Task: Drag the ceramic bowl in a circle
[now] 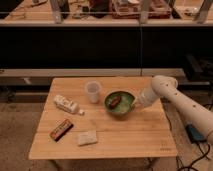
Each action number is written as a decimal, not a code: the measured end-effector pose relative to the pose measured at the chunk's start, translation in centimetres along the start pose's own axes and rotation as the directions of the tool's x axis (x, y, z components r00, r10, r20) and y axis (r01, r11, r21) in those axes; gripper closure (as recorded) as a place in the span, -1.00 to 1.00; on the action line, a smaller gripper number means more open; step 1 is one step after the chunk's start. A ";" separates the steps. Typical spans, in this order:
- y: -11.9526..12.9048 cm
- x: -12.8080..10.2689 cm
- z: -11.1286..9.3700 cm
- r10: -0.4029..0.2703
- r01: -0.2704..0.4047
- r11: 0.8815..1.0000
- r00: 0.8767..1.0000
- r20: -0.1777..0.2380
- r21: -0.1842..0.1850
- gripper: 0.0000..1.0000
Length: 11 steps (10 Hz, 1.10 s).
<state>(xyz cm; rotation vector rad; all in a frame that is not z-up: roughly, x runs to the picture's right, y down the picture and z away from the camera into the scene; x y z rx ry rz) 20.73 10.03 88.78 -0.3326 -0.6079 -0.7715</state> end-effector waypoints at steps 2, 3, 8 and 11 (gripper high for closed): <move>2.2 4.1 -0.3 0.101 -0.102 0.995 0.994 -0.034 -0.011 1.00; 3.9 5.3 -0.4 0.137 -0.139 0.990 0.990 -0.042 -0.026 1.00; 11.7 5.8 -4.1 0.139 -0.151 0.986 0.980 -0.144 -0.078 1.00; 14.0 -0.9 -6.9 0.026 -0.042 0.993 0.989 -0.146 -0.110 1.00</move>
